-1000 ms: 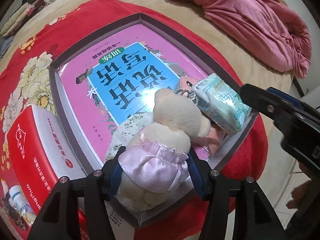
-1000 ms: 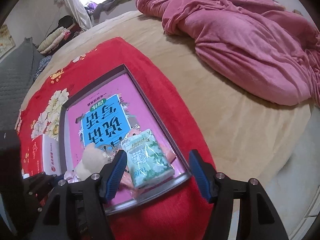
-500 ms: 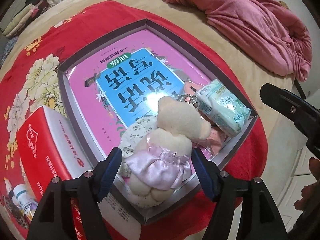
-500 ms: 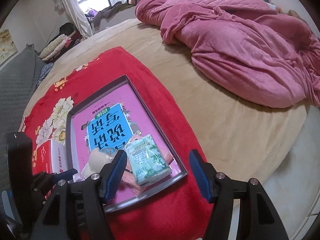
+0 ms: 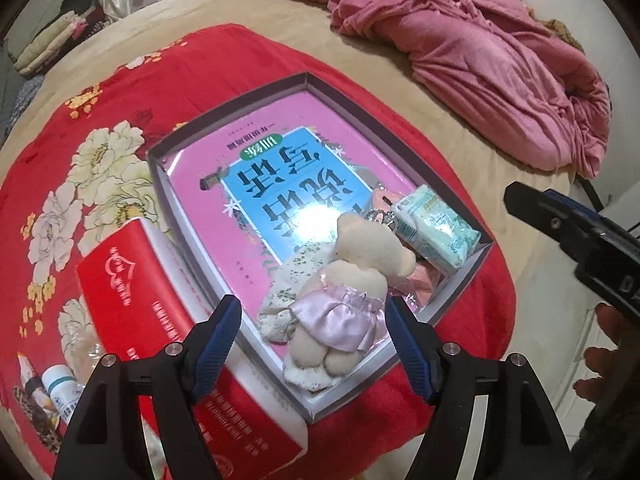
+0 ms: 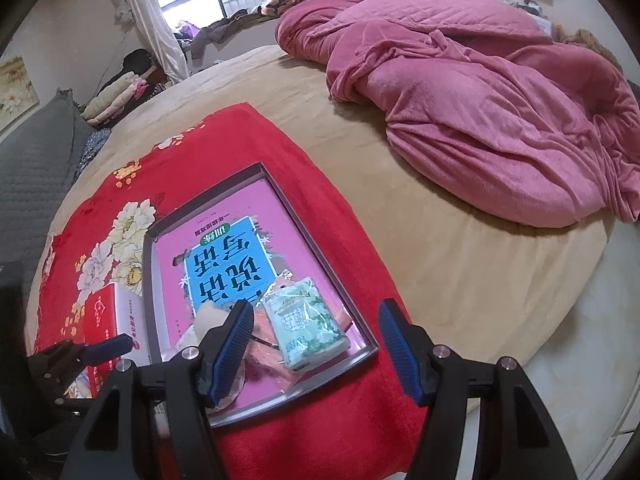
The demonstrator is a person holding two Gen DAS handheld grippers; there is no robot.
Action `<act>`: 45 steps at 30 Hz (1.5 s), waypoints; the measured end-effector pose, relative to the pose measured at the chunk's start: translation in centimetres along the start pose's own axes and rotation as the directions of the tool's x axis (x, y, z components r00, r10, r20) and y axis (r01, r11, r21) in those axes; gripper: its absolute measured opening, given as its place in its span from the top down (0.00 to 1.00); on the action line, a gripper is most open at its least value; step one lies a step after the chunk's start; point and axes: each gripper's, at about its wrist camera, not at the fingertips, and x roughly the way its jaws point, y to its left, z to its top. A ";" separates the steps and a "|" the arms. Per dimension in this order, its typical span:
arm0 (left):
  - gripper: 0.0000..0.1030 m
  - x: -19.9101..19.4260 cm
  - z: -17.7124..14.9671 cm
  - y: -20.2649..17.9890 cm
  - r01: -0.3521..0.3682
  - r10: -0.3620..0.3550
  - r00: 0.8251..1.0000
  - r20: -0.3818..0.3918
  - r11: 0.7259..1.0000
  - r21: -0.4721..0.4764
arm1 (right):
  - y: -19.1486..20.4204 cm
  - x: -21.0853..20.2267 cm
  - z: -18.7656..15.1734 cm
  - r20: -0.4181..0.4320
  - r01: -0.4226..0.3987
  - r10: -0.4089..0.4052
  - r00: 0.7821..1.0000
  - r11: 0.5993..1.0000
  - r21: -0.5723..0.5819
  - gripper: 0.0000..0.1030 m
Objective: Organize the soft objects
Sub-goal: 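Open both tools, releasing the bear and tissue pack, and withdraw, then move both open tools over the remaining items on the blanket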
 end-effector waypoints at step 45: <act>0.26 -20.4 -23.7 31.8 -0.052 0.225 0.947 0.227 0.810 -0.585 | 27.1 -10.4 -4.8 0.073 -0.192 0.244 0.967 0.887 -0.420 0.37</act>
